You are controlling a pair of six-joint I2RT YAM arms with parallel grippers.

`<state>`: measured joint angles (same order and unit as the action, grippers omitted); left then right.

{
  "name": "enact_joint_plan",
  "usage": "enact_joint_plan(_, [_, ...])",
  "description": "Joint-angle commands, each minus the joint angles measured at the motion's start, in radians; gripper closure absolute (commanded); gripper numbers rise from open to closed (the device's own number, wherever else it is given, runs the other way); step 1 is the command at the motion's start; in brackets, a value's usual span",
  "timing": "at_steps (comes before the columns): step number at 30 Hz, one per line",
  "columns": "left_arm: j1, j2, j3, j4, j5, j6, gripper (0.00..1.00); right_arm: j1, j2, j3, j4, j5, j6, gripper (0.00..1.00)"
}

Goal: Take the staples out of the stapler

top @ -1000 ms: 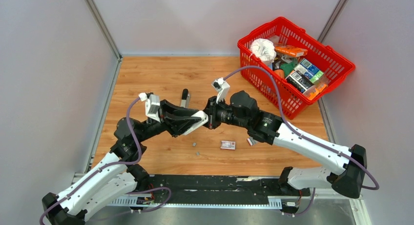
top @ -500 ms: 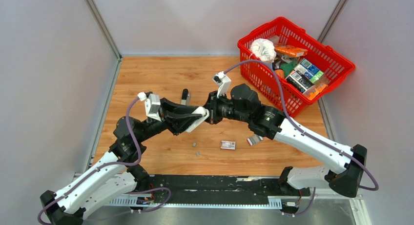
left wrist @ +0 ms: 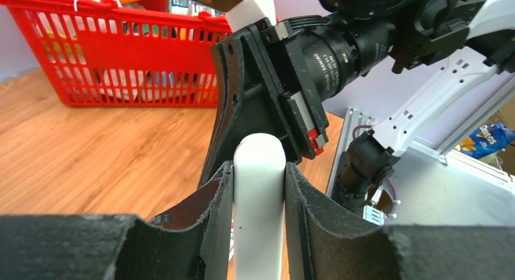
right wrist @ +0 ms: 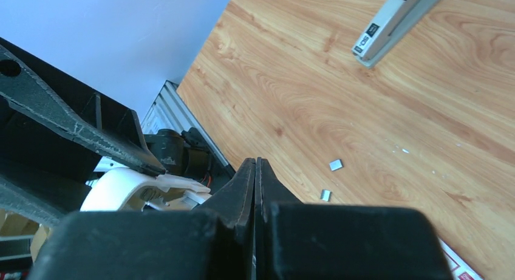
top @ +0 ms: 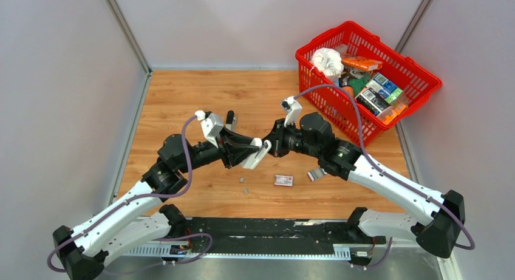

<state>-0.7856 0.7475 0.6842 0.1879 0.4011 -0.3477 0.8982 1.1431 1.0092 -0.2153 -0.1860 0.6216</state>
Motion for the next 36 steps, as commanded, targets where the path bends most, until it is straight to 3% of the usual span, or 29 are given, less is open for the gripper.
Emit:
enact_joint_plan(1, [-0.004,0.055,0.054,-0.067,-0.045,0.052,1.00,-0.039,-0.069,-0.020,0.131,-0.046,0.010,1.00])
enact_joint_plan(6, [-0.004,0.128,0.110,-0.107,-0.180,0.082,1.00,-0.120,-0.094,-0.075,0.129,-0.067,0.015,0.99])
enact_joint_plan(12, [-0.004,0.214,0.201,-0.149,-0.368,0.118,1.00,-0.180,-0.112,-0.144,0.065,0.041,0.015,0.81])
enact_joint_plan(18, [0.008,0.334,0.337,-0.297,-0.602,0.156,1.00,-0.183,-0.082,-0.188,0.013,0.115,0.009,0.80])
enact_joint_plan(29, [0.330,0.507,0.365,-0.372,-0.582,0.058,1.00,-0.180,-0.026,-0.218,-0.002,0.109,-0.016,0.79])
enact_joint_plan(36, [0.462,0.607,0.416,-0.446,-0.562,0.044,1.00,-0.163,0.001,-0.216,0.010,0.071,-0.017,0.79])
